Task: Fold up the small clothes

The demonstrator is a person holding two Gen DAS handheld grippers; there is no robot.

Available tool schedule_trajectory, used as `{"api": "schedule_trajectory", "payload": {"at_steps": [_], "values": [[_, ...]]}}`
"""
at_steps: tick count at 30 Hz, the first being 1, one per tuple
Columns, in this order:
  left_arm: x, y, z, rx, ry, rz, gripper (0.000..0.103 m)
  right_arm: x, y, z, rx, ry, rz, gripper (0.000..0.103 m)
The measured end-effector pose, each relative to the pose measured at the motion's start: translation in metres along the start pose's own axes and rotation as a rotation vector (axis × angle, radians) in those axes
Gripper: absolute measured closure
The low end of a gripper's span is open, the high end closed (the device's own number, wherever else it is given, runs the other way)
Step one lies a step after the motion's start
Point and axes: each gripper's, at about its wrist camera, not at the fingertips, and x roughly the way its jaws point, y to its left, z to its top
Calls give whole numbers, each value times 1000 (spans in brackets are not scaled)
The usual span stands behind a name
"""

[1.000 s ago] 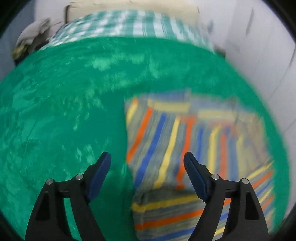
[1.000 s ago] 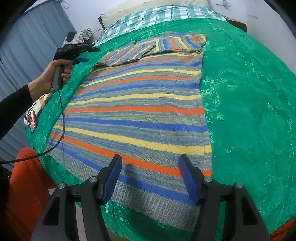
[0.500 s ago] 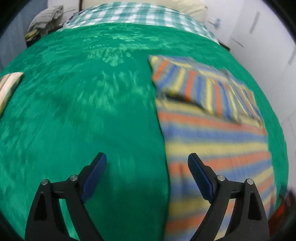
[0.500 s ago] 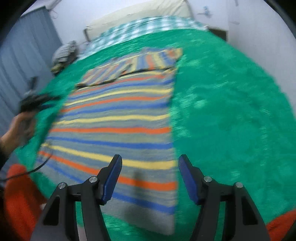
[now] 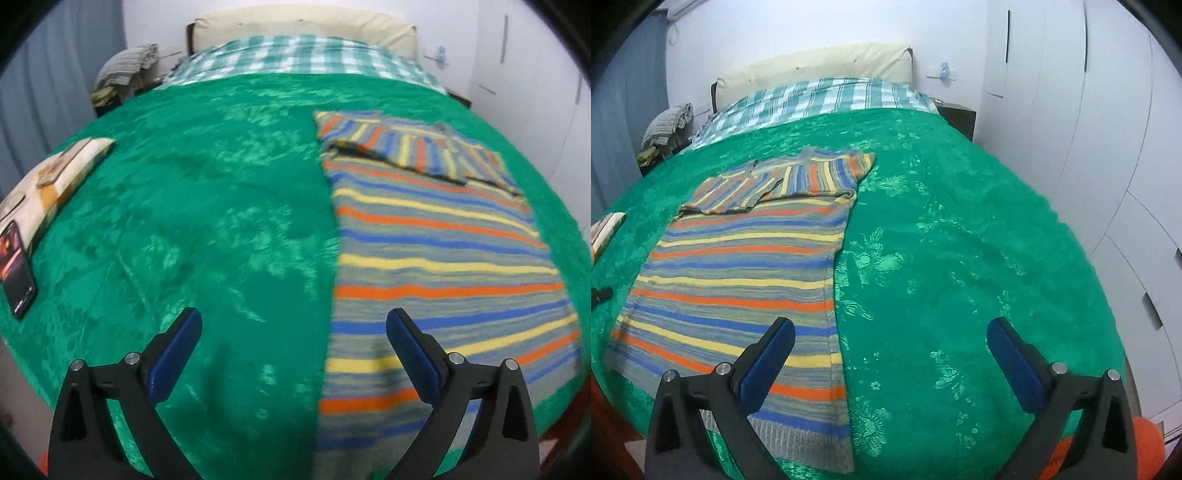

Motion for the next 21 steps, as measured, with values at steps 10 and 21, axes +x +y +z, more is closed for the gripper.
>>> {"api": "schedule_trajectory", "payload": {"at_steps": [10,21], "values": [[56,54,-13,-161,25,15,0,42,6,5,-73,23,-113,1],[57,47,-19,-130,-23,44,0,102,-2,-11,-25,139,-105,0]]}}
